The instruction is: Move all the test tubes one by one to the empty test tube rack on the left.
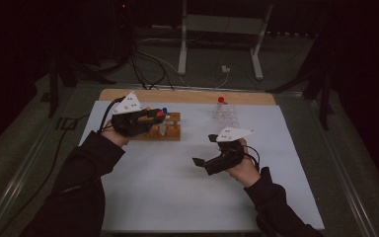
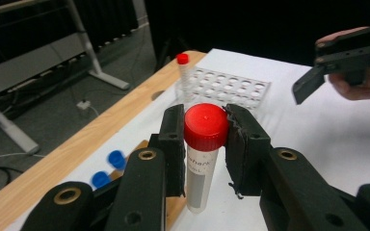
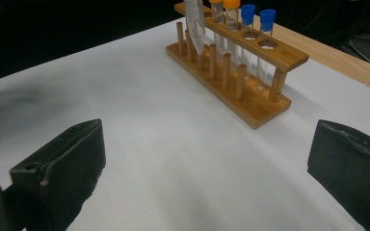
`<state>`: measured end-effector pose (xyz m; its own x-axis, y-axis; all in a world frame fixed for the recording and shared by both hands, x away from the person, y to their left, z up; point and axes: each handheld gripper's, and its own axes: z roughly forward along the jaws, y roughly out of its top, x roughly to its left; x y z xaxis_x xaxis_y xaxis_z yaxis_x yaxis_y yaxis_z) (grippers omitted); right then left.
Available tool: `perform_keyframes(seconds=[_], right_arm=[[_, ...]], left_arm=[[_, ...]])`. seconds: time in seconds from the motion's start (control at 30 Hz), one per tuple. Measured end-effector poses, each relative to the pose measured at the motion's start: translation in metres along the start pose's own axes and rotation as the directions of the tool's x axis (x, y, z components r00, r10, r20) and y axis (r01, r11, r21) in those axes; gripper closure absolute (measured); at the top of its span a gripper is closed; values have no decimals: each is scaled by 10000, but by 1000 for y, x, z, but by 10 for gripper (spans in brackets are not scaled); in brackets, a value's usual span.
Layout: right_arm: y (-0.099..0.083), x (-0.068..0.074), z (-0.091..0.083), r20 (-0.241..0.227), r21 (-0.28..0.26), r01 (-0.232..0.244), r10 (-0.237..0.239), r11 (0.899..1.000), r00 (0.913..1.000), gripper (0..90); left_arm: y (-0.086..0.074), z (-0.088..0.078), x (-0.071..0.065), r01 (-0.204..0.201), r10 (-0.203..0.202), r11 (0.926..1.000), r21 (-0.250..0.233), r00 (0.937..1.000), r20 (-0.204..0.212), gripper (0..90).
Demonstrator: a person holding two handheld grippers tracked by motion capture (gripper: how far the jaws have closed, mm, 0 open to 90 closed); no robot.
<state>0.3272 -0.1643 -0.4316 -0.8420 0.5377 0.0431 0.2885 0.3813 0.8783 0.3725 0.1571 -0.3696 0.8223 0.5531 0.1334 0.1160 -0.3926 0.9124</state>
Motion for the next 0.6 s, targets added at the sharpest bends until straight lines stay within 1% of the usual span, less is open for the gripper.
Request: perform_keyframes(seconds=[0.13, 0.33, 0.37, 0.4, 0.53, 0.6], right_arm=[[-1, 0, 1, -31, 75, -8, 9, 10000, 10000, 0], [-1, 1, 0, -65, 41, 35, -34, 10000, 10000, 0], [-1, 1, 0, -58, 24, 32, -32, 10000, 10000, 0], [-1, 1, 0, -64, 32, 28, -28, 10000, 10000, 0], [-1, 0, 0, -28, 27, 44, -44, 10000, 10000, 0], [0, 0, -1, -52, 10, 53, -53, 10000, 10000, 0]], left_arm=[[-2, -8, 9, 120, -123, 9999, -91, 9994, -311, 718], [-5, -22, 21, 184, -194, 9998, -123, 9961, -865, 718], [-5, -25, 23, 196, -211, 9997, -163, 9949, -985, 718], [-6, -28, 25, 252, -267, 9996, -162, 9944, -1021, 718], [-6, -36, 32, 247, -262, 9996, -123, 9894, -1425, 718], [-6, -39, 36, 296, -312, 9995, -124, 9855, -1670, 717]])
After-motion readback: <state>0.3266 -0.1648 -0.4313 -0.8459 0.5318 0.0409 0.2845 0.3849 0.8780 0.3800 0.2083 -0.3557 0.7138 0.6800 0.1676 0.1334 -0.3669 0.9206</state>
